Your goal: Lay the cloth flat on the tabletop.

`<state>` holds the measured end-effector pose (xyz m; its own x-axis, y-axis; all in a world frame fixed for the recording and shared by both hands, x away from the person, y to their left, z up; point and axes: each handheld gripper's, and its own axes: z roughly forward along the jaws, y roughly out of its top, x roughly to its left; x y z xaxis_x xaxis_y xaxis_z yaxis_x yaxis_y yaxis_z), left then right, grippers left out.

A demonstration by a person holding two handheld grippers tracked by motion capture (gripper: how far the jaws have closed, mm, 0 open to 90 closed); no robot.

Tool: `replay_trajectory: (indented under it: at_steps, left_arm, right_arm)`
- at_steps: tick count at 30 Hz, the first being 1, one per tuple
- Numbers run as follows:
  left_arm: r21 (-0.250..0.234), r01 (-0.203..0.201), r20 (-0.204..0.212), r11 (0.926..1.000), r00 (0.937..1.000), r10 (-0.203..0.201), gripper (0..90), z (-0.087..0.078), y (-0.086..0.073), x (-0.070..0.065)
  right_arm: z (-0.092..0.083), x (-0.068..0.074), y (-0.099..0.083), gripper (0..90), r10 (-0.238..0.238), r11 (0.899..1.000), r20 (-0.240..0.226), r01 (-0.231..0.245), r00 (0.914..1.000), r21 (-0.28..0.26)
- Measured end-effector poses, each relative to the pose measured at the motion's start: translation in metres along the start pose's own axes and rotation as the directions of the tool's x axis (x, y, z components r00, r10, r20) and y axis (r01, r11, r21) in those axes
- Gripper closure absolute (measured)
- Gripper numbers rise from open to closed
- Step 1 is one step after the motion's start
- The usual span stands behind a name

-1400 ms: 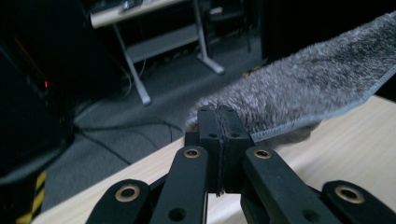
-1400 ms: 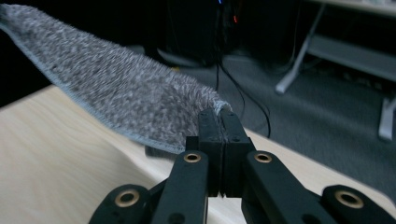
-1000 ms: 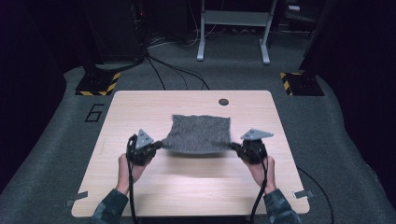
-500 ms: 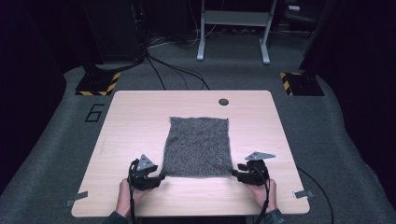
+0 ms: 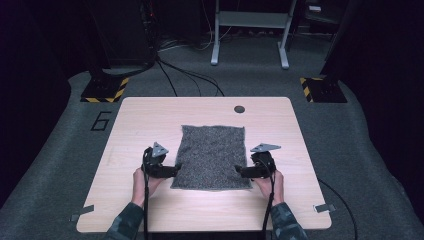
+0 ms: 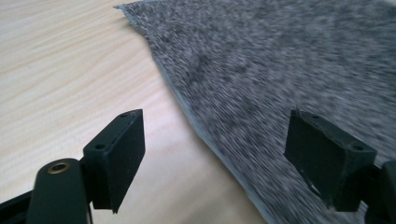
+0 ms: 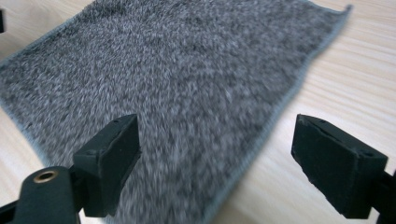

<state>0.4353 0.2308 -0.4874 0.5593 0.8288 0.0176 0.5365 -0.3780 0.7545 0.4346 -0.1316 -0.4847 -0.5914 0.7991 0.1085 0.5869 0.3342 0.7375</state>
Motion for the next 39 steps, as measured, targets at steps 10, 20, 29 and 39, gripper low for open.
replay_trajectory:
  at_steps: [10,20,29,39]
  left_arm:
    - [0.089,-0.032,-0.038,0.9955,0.9986,0.035,17.8,0.033,-0.003,0.000]
    - [0.101,-0.041,-0.059,0.9940,0.9971,0.048,16.8,0.032,-0.013,-0.007]
    - [0.092,-0.027,-0.044,0.9954,0.9986,0.031,16.7,0.023,-0.023,-0.014]
    - [0.089,-0.027,-0.040,0.9957,0.9987,0.030,16.8,0.009,-0.035,-0.029]
  right_arm:
    - [0.044,0.004,0.005,9.8,-0.036,0.996,0.036,0.033,0.9987,0.085]
    - [0.049,0.009,-0.003,9.7,-0.079,0.991,0.045,0.073,0.9959,0.109]
    - [0.041,0.017,-0.014,9.6,-0.106,0.990,0.048,0.101,0.9932,0.100]
    - [0.027,0.026,-0.029,9.6,-0.118,0.989,0.026,0.115,0.9926,0.096]
